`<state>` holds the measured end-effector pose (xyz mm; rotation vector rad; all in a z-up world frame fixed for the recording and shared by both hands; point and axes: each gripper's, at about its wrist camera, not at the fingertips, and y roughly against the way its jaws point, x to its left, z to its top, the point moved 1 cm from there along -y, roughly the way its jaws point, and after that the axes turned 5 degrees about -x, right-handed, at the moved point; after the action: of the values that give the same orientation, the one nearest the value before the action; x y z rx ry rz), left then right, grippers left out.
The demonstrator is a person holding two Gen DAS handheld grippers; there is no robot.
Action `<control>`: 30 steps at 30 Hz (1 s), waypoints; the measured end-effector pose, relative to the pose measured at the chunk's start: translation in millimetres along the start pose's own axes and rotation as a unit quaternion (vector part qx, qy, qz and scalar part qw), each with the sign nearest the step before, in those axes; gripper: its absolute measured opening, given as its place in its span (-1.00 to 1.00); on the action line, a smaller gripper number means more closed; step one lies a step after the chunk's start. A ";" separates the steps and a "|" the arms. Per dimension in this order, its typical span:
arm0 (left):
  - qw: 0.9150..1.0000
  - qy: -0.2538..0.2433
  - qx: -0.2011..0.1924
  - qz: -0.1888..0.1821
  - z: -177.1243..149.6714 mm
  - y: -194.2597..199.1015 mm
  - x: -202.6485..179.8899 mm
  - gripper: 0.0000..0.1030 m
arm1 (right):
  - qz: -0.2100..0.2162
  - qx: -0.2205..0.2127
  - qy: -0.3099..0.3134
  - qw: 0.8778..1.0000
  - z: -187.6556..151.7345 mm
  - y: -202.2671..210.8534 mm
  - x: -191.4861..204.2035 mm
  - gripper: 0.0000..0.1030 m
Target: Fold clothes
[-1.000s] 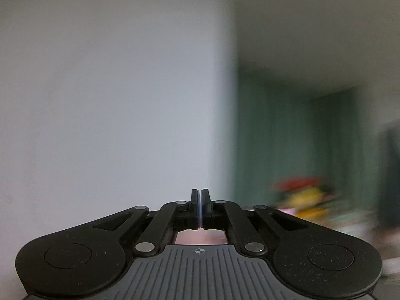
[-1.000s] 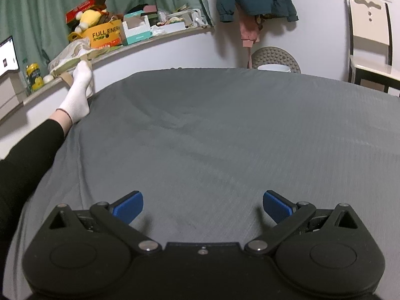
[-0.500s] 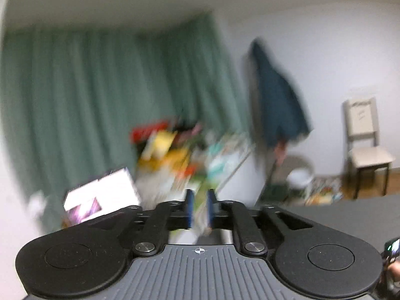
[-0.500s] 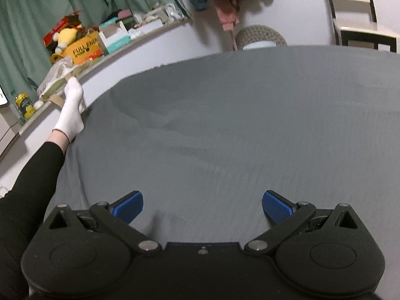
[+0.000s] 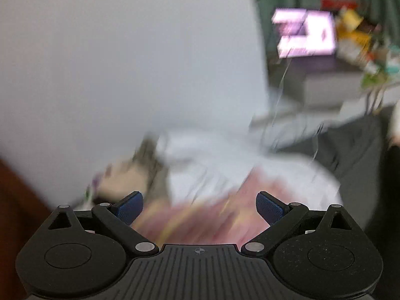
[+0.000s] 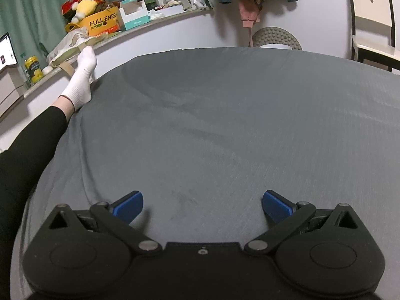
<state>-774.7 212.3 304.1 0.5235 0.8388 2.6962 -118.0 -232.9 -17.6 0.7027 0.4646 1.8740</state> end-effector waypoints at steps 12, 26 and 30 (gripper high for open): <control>0.981 -0.179 -0.024 0.071 -62.5 -83.7 -37.9 0.30 | -0.002 0.003 -0.010 1.000 -0.5 10.9 -8.3 1.00; 0.989 0.066 -0.125 -0.037 -6.8 -70.2 3.1 -0.89 | -0.006 0.003 -0.006 1.000 -0.8 28.4 -10.4 1.00; 0.967 0.136 -0.201 -0.079 26.4 -57.6 20.9 -0.89 | -0.003 -0.005 -0.023 1.000 -3.1 44.5 -15.2 1.00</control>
<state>-774.1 278.5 295.8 -0.0056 0.3495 2.7145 -146.5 -264.3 3.1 0.7359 0.4274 1.8496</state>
